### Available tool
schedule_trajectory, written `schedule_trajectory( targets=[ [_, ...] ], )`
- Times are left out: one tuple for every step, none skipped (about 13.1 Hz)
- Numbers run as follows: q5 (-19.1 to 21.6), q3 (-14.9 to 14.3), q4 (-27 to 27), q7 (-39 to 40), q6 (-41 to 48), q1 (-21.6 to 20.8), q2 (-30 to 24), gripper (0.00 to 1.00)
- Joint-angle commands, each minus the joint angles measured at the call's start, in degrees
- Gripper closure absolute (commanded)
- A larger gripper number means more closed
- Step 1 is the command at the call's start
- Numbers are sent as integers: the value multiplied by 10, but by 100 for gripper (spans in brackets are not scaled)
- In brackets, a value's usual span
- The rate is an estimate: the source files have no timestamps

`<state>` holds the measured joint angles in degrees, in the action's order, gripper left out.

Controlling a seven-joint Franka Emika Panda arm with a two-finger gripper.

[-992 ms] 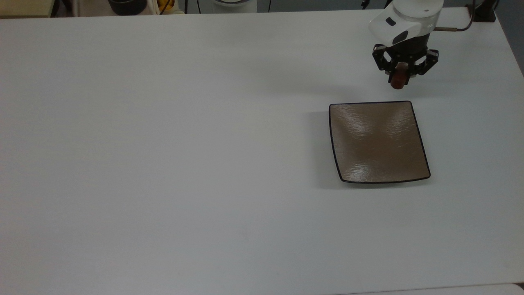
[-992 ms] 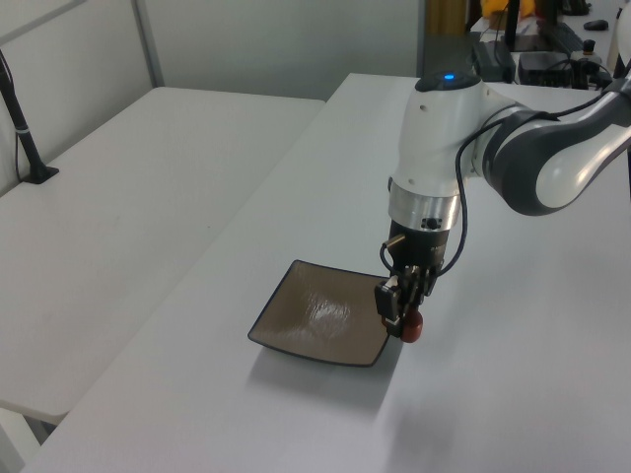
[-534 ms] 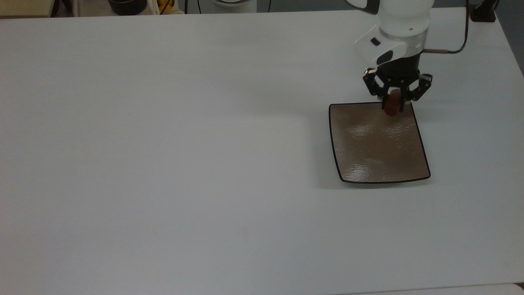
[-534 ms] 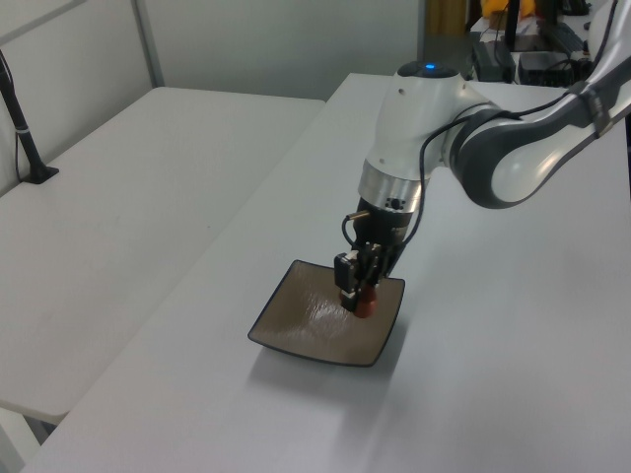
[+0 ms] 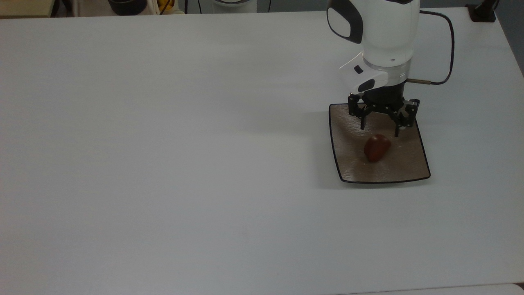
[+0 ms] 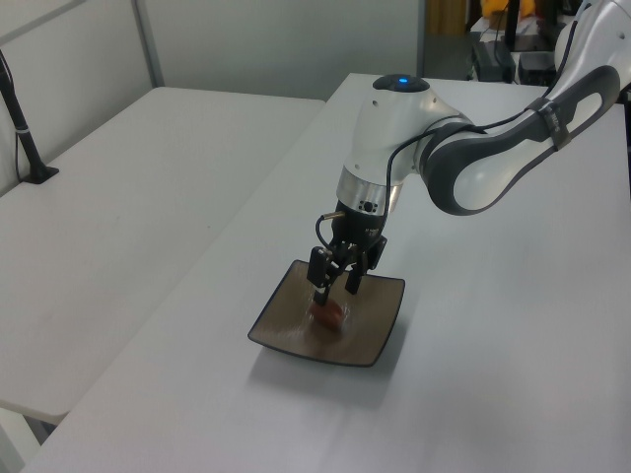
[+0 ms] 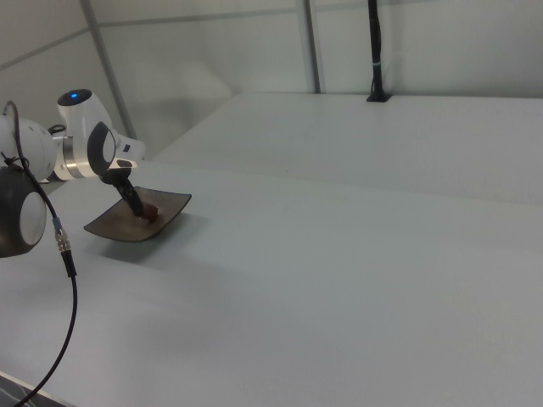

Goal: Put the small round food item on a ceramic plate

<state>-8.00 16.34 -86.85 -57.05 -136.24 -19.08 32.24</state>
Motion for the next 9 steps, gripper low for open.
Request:
schedule_trajectory(
  targets=[
    [-11,0,10,-14,-4,-4,2,6],
    [-12,0,9,-11,2,-3,-4,4],
    [-12,0,6,-9,4,3,-20,2],
    [-11,0,-1,-2,19,4,-33,0],
    [-11,1,-7,18,56,5,-45,0],
    [-2,1,-10,72,116,7,-60,0],
    [0,1,-17,120,179,7,-77,0],
    [-1,1,-41,172,226,8,-99,0],
    [-1,-1,-62,211,246,11,-118,0]
  ],
)
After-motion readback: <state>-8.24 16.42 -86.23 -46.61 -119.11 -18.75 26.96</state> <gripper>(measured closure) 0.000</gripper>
